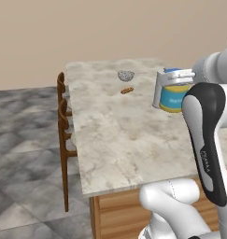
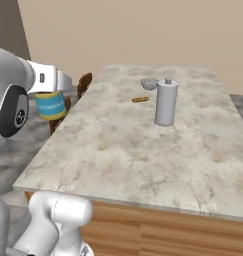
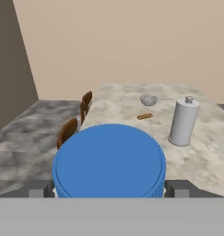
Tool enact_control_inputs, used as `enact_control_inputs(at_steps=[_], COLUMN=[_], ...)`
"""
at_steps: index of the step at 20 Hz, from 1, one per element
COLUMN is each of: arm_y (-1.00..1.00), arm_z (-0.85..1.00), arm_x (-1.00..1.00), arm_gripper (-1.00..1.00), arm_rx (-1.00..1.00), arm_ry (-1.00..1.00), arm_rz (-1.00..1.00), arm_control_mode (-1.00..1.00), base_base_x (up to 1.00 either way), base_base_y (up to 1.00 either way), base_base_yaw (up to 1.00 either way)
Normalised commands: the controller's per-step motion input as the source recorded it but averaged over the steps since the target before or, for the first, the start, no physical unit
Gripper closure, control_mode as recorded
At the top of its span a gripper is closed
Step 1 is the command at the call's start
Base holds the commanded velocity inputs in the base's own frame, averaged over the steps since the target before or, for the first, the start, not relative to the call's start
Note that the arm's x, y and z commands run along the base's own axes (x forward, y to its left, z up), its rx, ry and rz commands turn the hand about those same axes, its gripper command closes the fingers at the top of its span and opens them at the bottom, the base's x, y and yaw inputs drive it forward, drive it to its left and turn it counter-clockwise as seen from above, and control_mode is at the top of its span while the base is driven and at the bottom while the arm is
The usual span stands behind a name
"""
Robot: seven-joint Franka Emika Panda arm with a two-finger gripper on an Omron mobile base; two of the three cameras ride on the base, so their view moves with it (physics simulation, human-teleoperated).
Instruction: Move the mayonnaise and condiment bottle from the cabinet to the dining counter.
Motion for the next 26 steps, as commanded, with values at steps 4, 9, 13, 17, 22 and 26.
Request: enact_control_inputs(at_steps=[4, 9, 13, 17, 22, 26], arm_y=[0.0, 0.01, 0.0, 0.0, 0.0, 0.0], arm_z=[0.0, -0.1, -0.53, -0.76, -0.82, -0.57], arm_x=[0.0, 0.07, 0.33, 0.34, 0.3, 0.22], arm_gripper=[1.0, 1.0, 1.0, 1.0, 1.0, 1.0], arm_rx=[0.0, 0.0, 0.0, 0.0, 0.01, 0.0], arm_ry=[0.0, 0.03, 0.06, 0.02, 0.0, 0.0], arm_rz=[0.0, 0.0, 0.0, 0.0, 0.0, 0.0], arm_control_mode=[1.0, -1.0, -1.0, -1.0, -1.0, -1.0], base_base_x=[0.03, 0.03, 0.0, 0.0, 0.0, 0.0], base_base_y=[0.0, 0.0, 0.0, 0.0, 0.0, 0.0], base_base_yaw=[0.0, 0.0, 0.0, 0.0, 0.0, 0.0])
